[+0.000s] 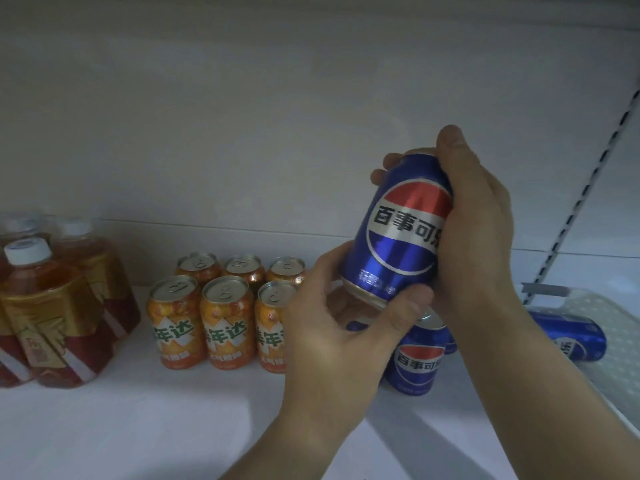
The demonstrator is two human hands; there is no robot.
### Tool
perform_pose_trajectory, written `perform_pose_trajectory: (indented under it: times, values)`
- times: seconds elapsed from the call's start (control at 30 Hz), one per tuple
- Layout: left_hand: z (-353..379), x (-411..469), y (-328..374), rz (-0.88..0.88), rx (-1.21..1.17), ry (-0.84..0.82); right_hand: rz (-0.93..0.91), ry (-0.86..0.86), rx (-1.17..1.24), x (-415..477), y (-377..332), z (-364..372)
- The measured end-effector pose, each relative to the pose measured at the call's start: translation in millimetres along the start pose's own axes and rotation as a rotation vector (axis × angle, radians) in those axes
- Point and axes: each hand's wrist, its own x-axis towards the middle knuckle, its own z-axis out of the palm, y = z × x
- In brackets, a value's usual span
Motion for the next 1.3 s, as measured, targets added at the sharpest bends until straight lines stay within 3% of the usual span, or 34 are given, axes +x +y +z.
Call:
perform_pose_trajectory:
  times: [0.13, 0.33, 0.4, 0.57, 0.67, 0.77, 0.83, 0.97, 1.1, 1.3]
  values:
    - [2.0, -0.3, 2.7, -0.055, -0.152, -0.062, 0.150, -0.150, 0.119, 0.8, -2.2, -3.9]
    - [3.6, 0.6, 2.4, -0.173, -0.308, -0.166, 0.161, -0.215, 0.107, 2.6, -0.4, -8.8]
    - [6.7, -0.8, 1.6, -0.153, -0.287, -0.141, 0.163, -0.209, 0.112, 4.2, 0.1, -10.9]
    - [11.6, -3.7, -2.2, 0.037, 0.048, 0.128, 0.181, -0.195, 0.128, 4.7, 4.2, -10.1]
    - [8.5, -1.5, -6.7, 0.111, 0.177, 0.187, 0.139, -0.181, 0.112, 3.1, 7.3, -5.3]
    - [6.6, -1.5, -5.2, 0.140, 0.203, 0.155, 0.111, -0.121, 0.119, 2.4, 7.8, -4.1]
    - [7.1, -3.1, 0.8, 0.126, 0.095, 0.088, 0.130, -0.082, 0.155, 3.8, 6.1, -5.9]
    - [7.0, -1.8, 3.6, -0.046, -0.132, -0.018, 0.205, -0.122, 0.256, 6.5, 1.2, -11.8]
    - [6.0, -2.7, 1.7, 0.075, 0.028, 0.041, 0.208, -0.128, 0.313, 8.1, 2.4, -11.1]
    - [5.7, -3.4, -3.6, 0.115, 0.040, 0.078, 0.178, -0.169, 0.285, 8.7, 1.3, -8.9]
